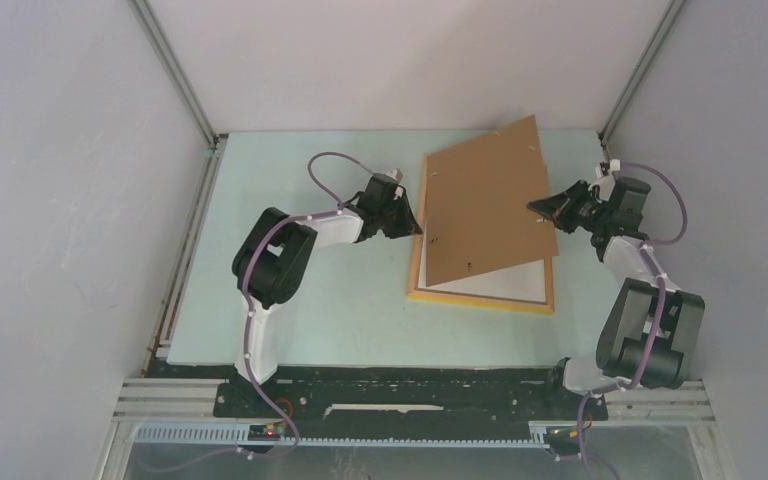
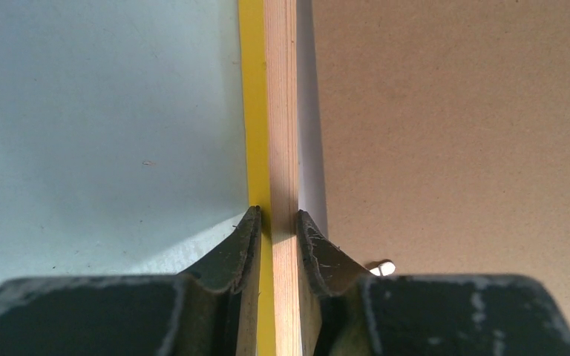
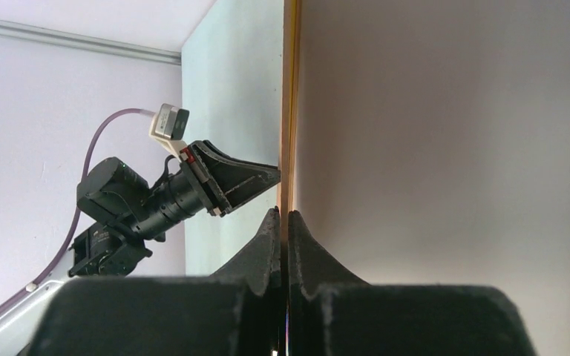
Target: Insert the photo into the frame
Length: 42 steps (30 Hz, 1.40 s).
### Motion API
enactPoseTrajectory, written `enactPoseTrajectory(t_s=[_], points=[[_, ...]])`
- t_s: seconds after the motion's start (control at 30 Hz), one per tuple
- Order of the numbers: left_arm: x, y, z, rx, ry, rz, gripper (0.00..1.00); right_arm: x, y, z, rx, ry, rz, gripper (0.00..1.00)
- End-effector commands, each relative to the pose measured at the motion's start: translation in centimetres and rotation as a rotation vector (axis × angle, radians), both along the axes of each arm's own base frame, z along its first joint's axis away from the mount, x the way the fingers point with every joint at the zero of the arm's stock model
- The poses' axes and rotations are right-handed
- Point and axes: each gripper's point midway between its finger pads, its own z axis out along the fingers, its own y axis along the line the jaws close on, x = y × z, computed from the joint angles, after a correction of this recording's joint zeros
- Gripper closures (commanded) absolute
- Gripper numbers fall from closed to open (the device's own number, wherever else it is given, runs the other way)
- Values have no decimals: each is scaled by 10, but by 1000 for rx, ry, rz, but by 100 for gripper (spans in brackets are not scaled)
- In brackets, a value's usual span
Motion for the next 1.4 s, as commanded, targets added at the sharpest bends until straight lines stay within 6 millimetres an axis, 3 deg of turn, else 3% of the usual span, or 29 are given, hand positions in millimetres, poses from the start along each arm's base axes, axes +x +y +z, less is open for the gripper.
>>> enactPoseTrajectory(t_s=[0.0,0.67,1.37], points=[[-11,1,17,-8,-16,-34,88,0,7,16,14,-82,33,100],[-11,2,18,-6,-19,-30,93,-12,-7,9,-4,-107,-61,100],[-12,2,18,-8,-16,-32,95,-19,2,-1,11,-99,-68,100]])
